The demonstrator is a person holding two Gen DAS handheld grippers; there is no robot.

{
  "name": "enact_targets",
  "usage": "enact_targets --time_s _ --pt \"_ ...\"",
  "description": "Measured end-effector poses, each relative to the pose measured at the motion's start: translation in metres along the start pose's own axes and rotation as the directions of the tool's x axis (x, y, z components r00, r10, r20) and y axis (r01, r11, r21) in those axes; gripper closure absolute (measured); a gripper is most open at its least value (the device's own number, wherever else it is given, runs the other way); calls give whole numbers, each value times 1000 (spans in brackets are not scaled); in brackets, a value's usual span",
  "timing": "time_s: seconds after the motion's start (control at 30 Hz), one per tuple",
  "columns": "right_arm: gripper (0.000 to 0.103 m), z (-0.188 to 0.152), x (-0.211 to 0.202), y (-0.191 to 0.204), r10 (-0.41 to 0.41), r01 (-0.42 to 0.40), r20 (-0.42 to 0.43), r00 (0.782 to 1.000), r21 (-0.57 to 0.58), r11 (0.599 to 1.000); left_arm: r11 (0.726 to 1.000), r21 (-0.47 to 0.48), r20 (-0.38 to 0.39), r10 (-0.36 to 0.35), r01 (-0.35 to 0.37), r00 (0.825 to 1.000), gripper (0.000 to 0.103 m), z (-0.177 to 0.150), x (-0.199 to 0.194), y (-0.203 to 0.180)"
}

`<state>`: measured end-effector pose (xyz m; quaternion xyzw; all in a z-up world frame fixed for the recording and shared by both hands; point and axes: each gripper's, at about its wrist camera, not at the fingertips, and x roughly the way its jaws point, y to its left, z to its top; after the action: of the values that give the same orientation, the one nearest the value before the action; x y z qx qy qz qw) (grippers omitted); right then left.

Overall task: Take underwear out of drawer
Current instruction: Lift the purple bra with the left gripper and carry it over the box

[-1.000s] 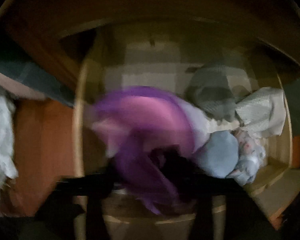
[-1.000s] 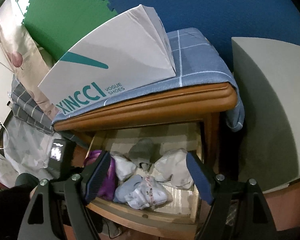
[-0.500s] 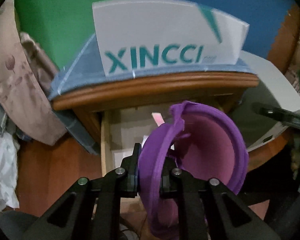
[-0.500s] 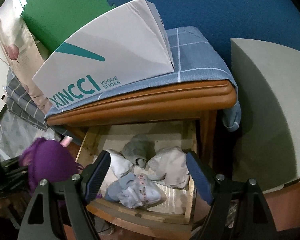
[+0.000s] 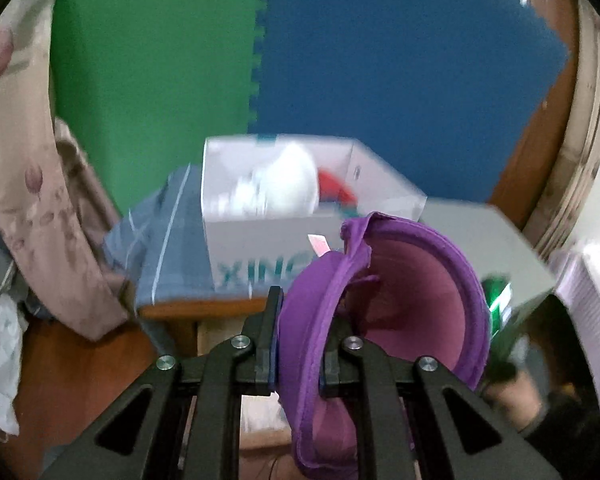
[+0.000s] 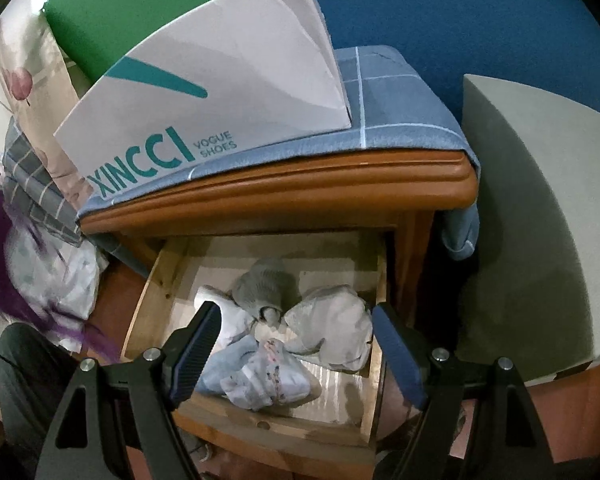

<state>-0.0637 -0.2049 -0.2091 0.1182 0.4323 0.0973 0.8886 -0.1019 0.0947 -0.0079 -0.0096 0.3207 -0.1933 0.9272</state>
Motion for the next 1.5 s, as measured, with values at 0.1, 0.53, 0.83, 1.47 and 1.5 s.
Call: enact_targets --time_s 0.1,0.53,0.83,1.47,1.5 --pt "23 0 0 2 -1 1 2 1000 -9 1000 1000 -5 78 -18 19 997 91 32 -24 -1" --pt "23 -1 2 5 -10 10 -7 1000 -25 1000 998 55 343 19 -40 939 91 141 -76 -13" --pt "23 -1 2 5 -11 10 -9 1000 -28 1000 999 -13 360 48 -46 932 91 183 -46 -5" --pt "23 -3 4 5 6 -6 -19 1000 -24 1000 969 -34 224 248 -247 942 91 193 85 18" --pt "23 -3 4 5 6 -6 -19 1000 -24 1000 966 -32 211 257 -256 943 91 189 93 19"
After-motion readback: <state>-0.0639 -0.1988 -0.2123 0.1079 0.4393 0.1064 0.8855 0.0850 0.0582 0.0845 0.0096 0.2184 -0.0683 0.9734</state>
